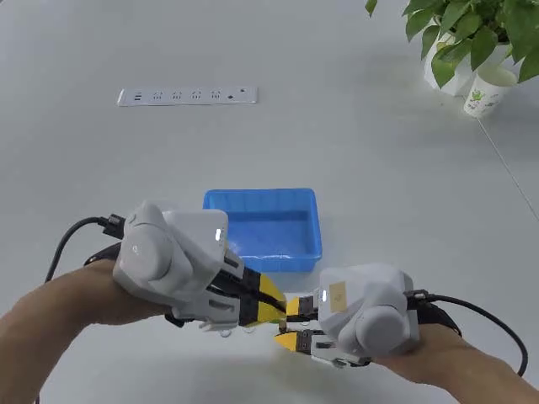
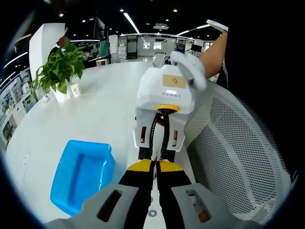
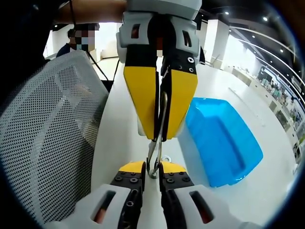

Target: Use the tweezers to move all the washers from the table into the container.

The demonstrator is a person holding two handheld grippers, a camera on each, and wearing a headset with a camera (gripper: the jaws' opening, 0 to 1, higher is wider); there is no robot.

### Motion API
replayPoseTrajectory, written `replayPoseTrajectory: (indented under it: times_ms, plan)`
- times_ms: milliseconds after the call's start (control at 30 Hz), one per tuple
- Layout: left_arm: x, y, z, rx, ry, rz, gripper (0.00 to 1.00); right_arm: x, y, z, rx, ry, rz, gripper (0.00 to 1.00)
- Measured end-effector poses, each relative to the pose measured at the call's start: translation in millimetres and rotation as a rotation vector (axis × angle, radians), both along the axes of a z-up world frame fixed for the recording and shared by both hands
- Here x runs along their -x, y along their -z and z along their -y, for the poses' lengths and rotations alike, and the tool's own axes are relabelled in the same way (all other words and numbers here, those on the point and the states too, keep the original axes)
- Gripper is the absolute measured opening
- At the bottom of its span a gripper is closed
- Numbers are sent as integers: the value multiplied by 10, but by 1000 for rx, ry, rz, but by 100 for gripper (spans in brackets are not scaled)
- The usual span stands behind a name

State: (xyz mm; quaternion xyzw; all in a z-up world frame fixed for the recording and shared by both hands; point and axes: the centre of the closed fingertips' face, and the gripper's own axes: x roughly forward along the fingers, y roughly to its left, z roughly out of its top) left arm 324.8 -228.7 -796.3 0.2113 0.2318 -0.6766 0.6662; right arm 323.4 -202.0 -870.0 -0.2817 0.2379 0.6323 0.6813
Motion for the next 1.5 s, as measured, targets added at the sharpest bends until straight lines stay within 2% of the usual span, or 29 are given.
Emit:
replayPoseTrajectory:
  times_ms: [300,500,1033,1500]
  plan:
    - [10,3,-1,0,0,-2,5,1,13,-1,-3,14,-10,11]
    - [-3,5,6,0,-1,-4,5,-9,20,2,-7,39,-44,10]
    - [18,-1,-10,-8,-1,-8,5,10,6,-5,-4,33,-44,10]
    - [5,-164,-45,-7,-12,11,5,-15,-152,-39,-16,22,-28,10]
